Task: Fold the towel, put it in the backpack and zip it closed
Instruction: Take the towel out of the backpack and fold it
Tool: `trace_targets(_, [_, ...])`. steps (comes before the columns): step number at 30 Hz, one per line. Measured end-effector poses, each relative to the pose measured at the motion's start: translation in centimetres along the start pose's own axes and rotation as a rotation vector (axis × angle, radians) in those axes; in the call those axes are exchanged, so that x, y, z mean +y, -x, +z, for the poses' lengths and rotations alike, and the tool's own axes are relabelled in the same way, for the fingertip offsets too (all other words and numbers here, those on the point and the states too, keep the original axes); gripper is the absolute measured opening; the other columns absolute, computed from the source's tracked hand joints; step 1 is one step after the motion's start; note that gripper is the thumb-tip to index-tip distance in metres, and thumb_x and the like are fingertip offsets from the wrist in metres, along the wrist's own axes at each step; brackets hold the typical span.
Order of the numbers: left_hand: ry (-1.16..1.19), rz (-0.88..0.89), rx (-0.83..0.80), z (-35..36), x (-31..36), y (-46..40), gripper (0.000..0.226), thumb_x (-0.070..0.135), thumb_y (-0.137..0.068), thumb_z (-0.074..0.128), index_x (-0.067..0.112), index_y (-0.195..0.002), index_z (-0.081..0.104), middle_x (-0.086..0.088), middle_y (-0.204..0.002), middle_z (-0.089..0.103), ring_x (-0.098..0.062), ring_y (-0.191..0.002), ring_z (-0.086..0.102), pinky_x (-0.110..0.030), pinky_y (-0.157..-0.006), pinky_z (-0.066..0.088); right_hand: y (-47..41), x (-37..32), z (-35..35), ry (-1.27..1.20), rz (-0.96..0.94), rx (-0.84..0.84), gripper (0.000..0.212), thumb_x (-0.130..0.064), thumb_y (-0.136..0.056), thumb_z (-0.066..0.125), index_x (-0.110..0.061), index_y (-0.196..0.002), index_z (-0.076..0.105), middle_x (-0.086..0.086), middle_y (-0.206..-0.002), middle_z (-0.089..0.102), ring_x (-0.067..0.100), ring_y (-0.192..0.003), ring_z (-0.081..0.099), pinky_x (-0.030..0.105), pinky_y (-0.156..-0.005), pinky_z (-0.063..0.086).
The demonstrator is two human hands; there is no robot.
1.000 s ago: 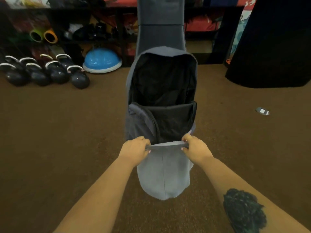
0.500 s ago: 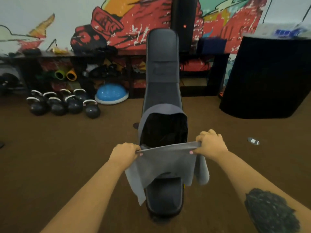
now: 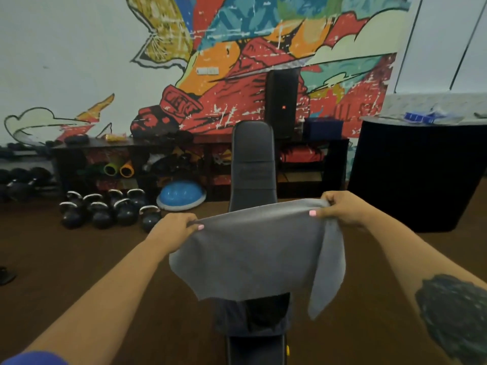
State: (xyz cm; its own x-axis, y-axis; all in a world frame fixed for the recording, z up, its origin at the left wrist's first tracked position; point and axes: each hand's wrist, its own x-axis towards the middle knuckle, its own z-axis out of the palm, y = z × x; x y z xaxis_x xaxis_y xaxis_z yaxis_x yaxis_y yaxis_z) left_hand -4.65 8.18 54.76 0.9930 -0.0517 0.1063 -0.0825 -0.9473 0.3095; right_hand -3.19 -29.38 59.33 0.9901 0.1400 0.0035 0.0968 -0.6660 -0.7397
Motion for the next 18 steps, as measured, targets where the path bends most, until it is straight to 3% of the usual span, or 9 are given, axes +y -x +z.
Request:
trace_targets(3, [0.049,-0.023,0.057,-1.8,1.0,-0.6,0.031,0.041,-0.092,0.051,0.02,-0.07,0.053,0.0,-0.073,0.058,-0.02,-0.077,0.056,-0.034,-0.069,0.042,-0.2,-0.7,-2.3,0.009,-0.004,0.002,0.035,-0.028,-0.078,0.076,0.004,-0.086,0.062,0.014,-0.085,0.063,0.022,-0.08,0.059,0.026,-0.067,0.046])
trace_targets(7, [0.101,-0.04,0.073,-3.9,1.8,-1.9,0.025,0.044,-0.088,0.057,0.02,-0.093,0.065,-0.004,-0.101,0.068,-0.023,-0.098,0.06,-0.035,-0.085,0.045,-1.1,-1.1,-5.0,0.181,0.053,0.074,0.028,-0.038,-0.08,0.071,-0.01,-0.082,0.07,0.005,-0.084,0.066,0.018,-0.081,0.062,0.026,-0.065,0.045])
trace_targets(11, [0.188,-0.064,0.042,-4.8,2.9,-2.7,0.027,0.042,-0.087,0.06,0.024,-0.106,0.065,-0.003,-0.116,0.064,-0.016,-0.1,0.055,-0.029,-0.083,0.04,-1.8,-1.5,-6.4,0.35,0.133,0.185,0.051,-0.055,-0.082,0.061,-0.005,-0.081,0.071,0.009,-0.082,0.064,0.024,-0.082,0.06,0.03,-0.069,0.043])
trace_targets(14, [0.387,-0.057,-0.029,-5.0,4.6,-3.0,0.026,0.033,-0.091,0.056,0.028,-0.116,0.06,0.001,-0.122,0.06,-0.012,-0.099,0.055,-0.028,-0.082,0.042,-2.3,-1.9,-6.1,0.183,0.164,0.205,0.059,-0.05,-0.082,0.064,0.008,-0.087,0.068,0.023,-0.089,0.067,0.033,-0.089,0.065,0.037,-0.072,0.05])
trace_targets(16, [0.598,-0.044,-0.083,-5.3,6.4,-3.1,0.03,0.025,-0.094,0.052,0.03,-0.124,0.056,0.001,-0.12,0.06,-0.013,-0.101,0.059,-0.03,-0.087,0.047,-2.6,-2.7,-5.5,-0.022,0.166,0.201,0.042,-0.038,-0.084,0.068,0.003,-0.093,0.069,0.019,-0.094,0.069,0.029,-0.086,0.066,0.037,-0.073,0.052])
trace_targets(18, [0.761,-0.004,-0.126,-5.5,8.3,-3.0,0.034,0.016,-0.097,0.046,0.029,-0.126,0.055,-0.002,-0.107,0.065,-0.008,-0.088,0.062,-0.025,-0.078,0.05,-2.9,-3.7,-4.7,-0.184,0.157,0.168,0.03,-0.028,-0.084,0.07,-0.001,-0.097,0.068,0.013,-0.092,0.069,0.026,-0.085,0.065,0.033,-0.069,0.053])
